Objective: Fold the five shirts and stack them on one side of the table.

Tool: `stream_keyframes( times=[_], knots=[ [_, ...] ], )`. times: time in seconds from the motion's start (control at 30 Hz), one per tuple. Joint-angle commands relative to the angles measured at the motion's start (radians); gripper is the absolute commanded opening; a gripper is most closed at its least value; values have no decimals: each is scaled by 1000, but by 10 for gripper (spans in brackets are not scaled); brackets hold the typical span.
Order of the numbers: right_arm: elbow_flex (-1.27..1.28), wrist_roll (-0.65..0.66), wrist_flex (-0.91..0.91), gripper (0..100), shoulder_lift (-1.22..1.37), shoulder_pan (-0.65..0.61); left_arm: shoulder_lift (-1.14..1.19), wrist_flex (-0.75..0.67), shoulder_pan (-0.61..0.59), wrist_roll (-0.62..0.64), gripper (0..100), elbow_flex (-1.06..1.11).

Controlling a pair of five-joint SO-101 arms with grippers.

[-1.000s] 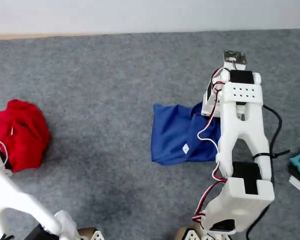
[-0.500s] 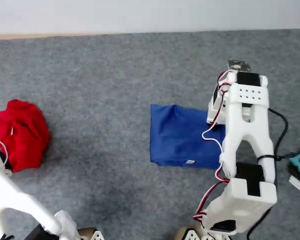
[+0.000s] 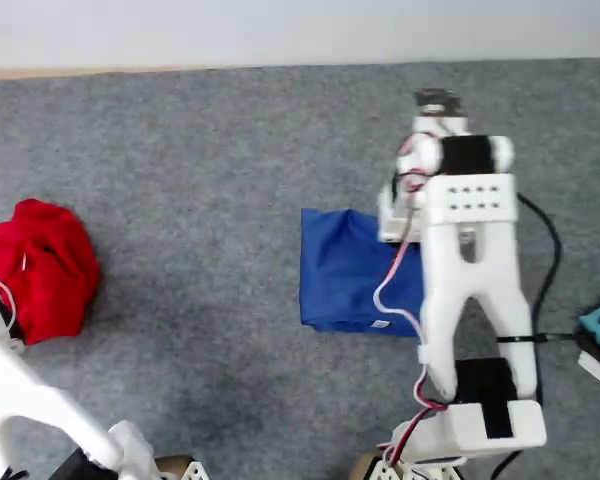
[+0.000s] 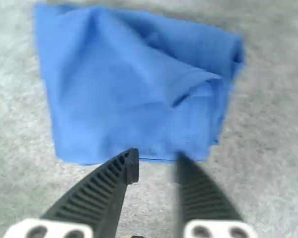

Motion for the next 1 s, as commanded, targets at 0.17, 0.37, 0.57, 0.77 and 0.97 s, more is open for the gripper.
stream_keyframes(
  times=[0.17, 0.37, 0.57, 0.77, 0.97],
  knots=[
    [-55, 0, -38, 10, 193, -45, -29, 0, 5, 5, 46, -12],
    [-61, 3, -157, 10, 335, -2, -29, 2, 5, 3, 46, -12],
    [-60, 155, -367, 9, 351, 107, -29, 6, 5, 3, 44, -12],
    [-57, 292, -608, 9, 351, 199, -29, 0, 5, 3, 44, -12],
    [-71, 302, -503, 9, 328, 205, -29, 6, 5, 3, 44, -12]
  ],
)
